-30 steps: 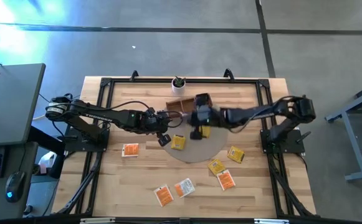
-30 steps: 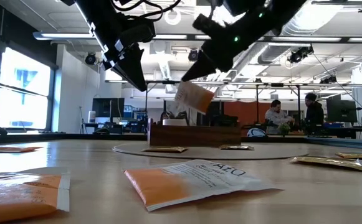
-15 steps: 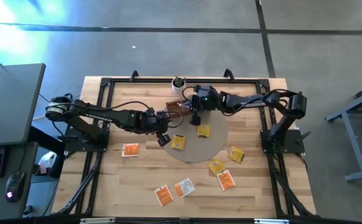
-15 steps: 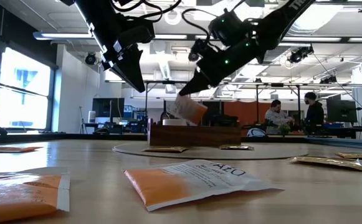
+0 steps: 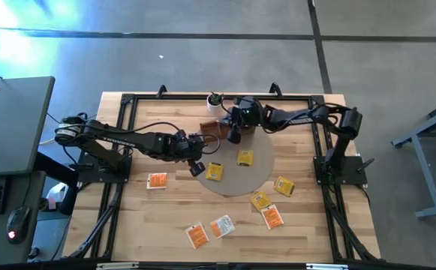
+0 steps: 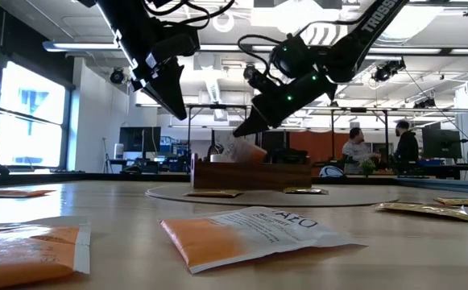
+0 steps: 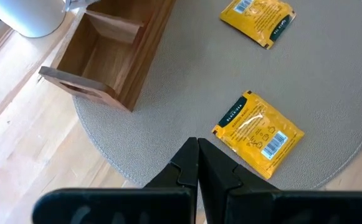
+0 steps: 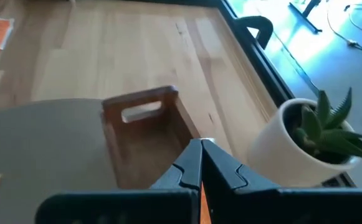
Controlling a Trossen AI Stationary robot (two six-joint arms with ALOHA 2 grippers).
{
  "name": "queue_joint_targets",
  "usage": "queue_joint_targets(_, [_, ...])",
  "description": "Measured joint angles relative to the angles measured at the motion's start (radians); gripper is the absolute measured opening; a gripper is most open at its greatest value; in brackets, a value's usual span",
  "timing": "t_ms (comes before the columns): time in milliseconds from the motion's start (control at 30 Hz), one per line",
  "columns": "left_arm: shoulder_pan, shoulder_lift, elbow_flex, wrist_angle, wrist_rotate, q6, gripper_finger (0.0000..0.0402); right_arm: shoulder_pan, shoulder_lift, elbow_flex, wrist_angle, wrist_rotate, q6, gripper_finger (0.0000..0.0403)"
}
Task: Pick & Place Tea
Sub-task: Put the orange tea bag into the middle section of the wooden organizer
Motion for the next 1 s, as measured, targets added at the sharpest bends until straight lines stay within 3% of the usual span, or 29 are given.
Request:
queue_joint_targets(233, [0.000, 0.000, 0.000, 0.000, 0.000, 0.000, 0.0000, -0.020, -0.001, 0.000, 0.000, 0.010, 0.017, 0.0008])
queue_joint_targets(467, [0.000, 0.000, 0.000, -0.001, 0.001, 0.000, 0.0000, -0.018, -0.004, 0.000, -0.034, 0.149, -0.036, 0.0049])
queue_joint_targets(733, [0.000, 0.000, 0.000, -0.005, 0.000, 0.000, 0.0000, -0.019, -0.077, 0.000, -0.193, 0.245, -0.053, 0.0086])
queue_joint_targets(1000, [0.000, 0.000, 0.000, -0.008, 0.000, 0.000, 0.0000, -0.007, -0.187, 0.000, -0.260, 0.199, -0.049, 0.0094])
